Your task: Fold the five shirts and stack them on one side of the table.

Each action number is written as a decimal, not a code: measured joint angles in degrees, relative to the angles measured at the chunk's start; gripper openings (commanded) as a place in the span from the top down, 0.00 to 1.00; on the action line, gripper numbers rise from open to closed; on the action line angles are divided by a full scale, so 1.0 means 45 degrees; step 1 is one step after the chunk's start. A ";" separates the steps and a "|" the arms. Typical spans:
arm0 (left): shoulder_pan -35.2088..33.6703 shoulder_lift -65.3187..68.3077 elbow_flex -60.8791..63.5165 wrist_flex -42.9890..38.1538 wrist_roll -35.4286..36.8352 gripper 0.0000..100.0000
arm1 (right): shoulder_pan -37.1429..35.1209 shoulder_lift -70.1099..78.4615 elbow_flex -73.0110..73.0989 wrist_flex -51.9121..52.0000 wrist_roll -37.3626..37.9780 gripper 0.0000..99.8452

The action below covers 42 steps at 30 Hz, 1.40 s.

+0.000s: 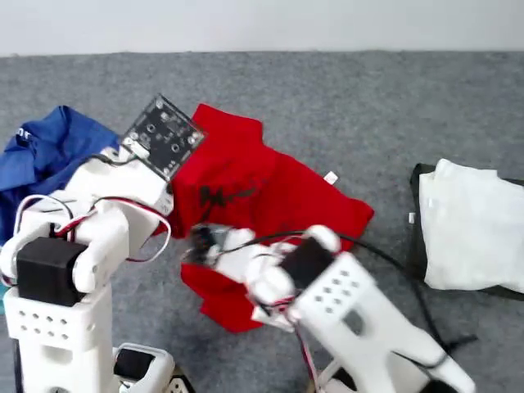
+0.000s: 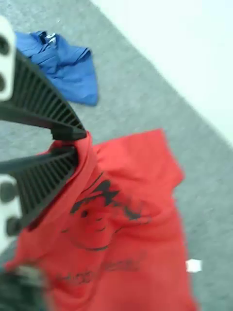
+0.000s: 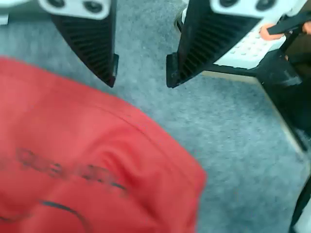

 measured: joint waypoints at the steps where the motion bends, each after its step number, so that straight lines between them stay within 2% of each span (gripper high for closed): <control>1: 0.0000 0.0000 0.0000 -0.0352 0.0137 0.99 | -0.0449 0.0449 -0.0332 0.0000 -0.0059 0.88; 4: -0.0410 0.0000 0.0000 -0.1094 0.0625 0.99 | -0.1719 0.1719 -0.1114 -0.0117 -0.0137 0.88; 10: -0.2286 0.1114 0.0000 -0.1524 0.1074 0.98 | -0.3790 0.3966 -0.2442 -0.0254 -0.0215 0.88; 17: -0.2520 0.2520 0.0000 -0.1915 0.1114 0.98 | -0.5353 0.5939 -0.3321 -0.0645 -0.0215 0.88; 27: -0.2520 0.2676 0.0000 -0.1954 0.1153 0.98 | -0.5392 0.7932 -0.3321 -0.3067 -0.0215 0.88; 33: -0.2520 0.2696 0.0000 -0.1954 0.1153 0.98 | -0.4532 0.9182 -0.3321 -0.4454 -0.0215 0.88; 42: -0.1328 0.2696 0.0000 -0.1797 0.1153 0.98 | -0.4317 1.0569 -0.3321 -0.5978 -0.0020 0.89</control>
